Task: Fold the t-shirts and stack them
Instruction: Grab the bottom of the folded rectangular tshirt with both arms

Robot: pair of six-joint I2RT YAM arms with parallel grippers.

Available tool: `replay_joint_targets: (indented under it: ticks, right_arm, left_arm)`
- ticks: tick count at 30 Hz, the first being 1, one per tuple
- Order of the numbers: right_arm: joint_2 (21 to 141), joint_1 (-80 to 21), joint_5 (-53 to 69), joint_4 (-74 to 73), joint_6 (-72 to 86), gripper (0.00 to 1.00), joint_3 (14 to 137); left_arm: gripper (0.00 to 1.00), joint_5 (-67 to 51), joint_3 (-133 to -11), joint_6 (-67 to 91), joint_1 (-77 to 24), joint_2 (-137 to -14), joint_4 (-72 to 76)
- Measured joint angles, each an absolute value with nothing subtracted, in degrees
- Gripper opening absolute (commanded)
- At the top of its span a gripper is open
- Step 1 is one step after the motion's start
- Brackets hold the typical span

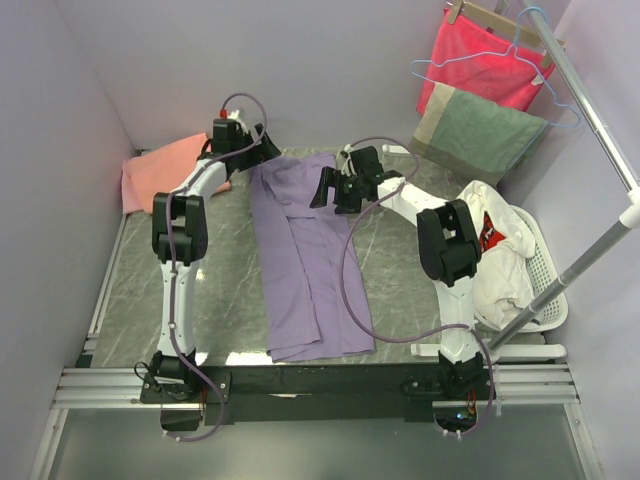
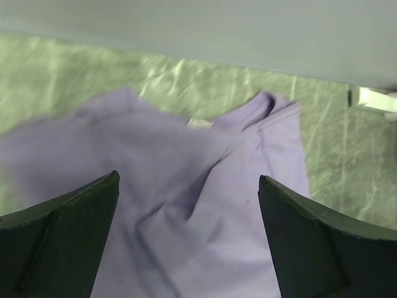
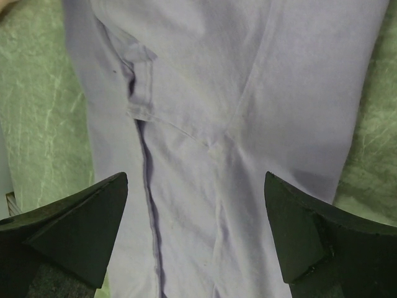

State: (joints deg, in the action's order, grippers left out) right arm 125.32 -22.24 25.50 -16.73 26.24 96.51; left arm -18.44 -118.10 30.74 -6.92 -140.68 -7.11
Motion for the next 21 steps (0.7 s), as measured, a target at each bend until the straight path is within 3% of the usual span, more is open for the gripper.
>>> replay_joint_targets:
  ticks: [6, 13, 21]
  right_arm:
    - [125.47, -22.24, 25.52, -16.62, 26.3, 0.97, 93.32]
    - [125.4, -22.24, 25.54, -15.27, 26.7, 0.98, 91.81]
    - [125.14, -22.24, 24.8, -14.63, 27.75, 0.98, 91.15]
  left_arm:
    - [0.99, -20.23, -133.47, 30.5, -7.25, -151.09, -10.98]
    - [0.99, -20.73, -130.76, 30.09, -7.11, -151.33, -10.28]
    - [0.99, -24.58, -138.85, 31.07, -7.2, -155.76, -12.97]
